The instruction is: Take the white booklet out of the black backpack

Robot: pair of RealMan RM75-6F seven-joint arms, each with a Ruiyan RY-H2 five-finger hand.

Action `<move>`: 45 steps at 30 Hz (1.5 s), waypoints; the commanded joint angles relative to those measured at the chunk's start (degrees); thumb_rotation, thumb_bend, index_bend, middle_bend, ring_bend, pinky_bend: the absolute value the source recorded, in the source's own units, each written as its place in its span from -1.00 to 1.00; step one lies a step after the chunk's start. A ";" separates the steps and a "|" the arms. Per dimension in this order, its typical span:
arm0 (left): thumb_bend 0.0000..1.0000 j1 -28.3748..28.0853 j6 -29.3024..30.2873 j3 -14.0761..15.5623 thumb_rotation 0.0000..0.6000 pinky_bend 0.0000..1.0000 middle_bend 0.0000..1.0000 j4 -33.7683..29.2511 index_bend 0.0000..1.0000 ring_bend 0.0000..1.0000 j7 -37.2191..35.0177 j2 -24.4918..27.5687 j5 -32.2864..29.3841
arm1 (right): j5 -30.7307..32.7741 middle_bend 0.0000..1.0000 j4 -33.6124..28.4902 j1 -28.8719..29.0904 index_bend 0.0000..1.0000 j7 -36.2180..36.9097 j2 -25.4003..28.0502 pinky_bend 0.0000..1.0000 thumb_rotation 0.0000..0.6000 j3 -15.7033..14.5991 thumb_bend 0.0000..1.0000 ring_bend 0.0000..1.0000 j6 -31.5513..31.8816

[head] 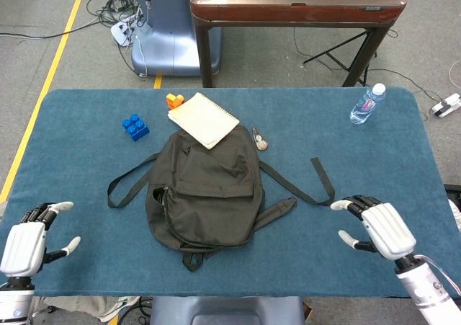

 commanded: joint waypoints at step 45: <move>-0.57 0.64 -0.03 0.78 1.00 -0.54 -0.36 0.69 -0.34 -0.56 -0.70 1.28 0.35 | 30.90 -0.62 9.84 32.90 -0.59 -31.32 -37.26 -0.37 1.00 5.50 -0.82 -0.69 -28.63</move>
